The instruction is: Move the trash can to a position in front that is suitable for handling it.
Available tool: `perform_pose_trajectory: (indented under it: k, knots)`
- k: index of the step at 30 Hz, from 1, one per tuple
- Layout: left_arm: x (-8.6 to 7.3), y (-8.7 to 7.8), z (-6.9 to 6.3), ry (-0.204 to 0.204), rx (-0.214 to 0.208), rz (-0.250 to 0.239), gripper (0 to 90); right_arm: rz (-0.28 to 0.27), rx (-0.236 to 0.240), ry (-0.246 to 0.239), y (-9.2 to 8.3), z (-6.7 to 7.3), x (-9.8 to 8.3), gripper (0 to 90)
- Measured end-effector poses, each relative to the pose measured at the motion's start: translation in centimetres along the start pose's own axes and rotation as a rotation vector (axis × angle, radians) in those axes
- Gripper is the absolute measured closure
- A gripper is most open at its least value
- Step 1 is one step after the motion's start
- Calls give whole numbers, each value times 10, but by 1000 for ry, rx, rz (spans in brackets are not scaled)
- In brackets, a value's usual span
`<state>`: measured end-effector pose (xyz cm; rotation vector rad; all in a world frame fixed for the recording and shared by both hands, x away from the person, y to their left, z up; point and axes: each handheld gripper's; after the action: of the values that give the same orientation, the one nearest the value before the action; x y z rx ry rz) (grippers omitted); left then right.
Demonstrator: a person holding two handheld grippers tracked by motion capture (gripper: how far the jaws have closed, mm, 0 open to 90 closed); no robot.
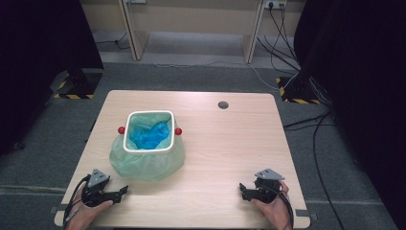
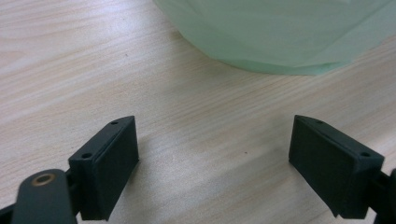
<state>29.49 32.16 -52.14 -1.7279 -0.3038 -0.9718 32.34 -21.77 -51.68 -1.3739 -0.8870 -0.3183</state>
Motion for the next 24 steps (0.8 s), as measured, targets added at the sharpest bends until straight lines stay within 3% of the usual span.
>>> perform_pose_trajectory:
  k: [6, 7, 10, 19, 24]
  knots:
    - [0, -1, 2, -25, -2, -7, 152, 0, 0, 1, 0, 0, 0, 62]
    - [1, -3, 4, -57, -9, -23, 152, 0, 0, 1, 0, 0, 0, 62]
    - [4, -4, 8, -61, 12, -35, 155, 0, 0, 1, 0, 0, 0, 61]
    - [7, -4, 14, -107, 21, -53, 158, 1, -1, 2, 0, 0, 0, 56]
    - [10, -6, 26, -141, 44, -77, 161, 1, -1, 2, 0, 0, 0, 55]
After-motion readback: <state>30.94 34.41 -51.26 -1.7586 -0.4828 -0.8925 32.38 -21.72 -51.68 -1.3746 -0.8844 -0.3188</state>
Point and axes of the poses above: each handheld gripper's, and its own axes: y roughly forward along the jaws, x roughly out of its top, z roughly to its left, and after that the axes turned 4 degrees about -x, right-handed
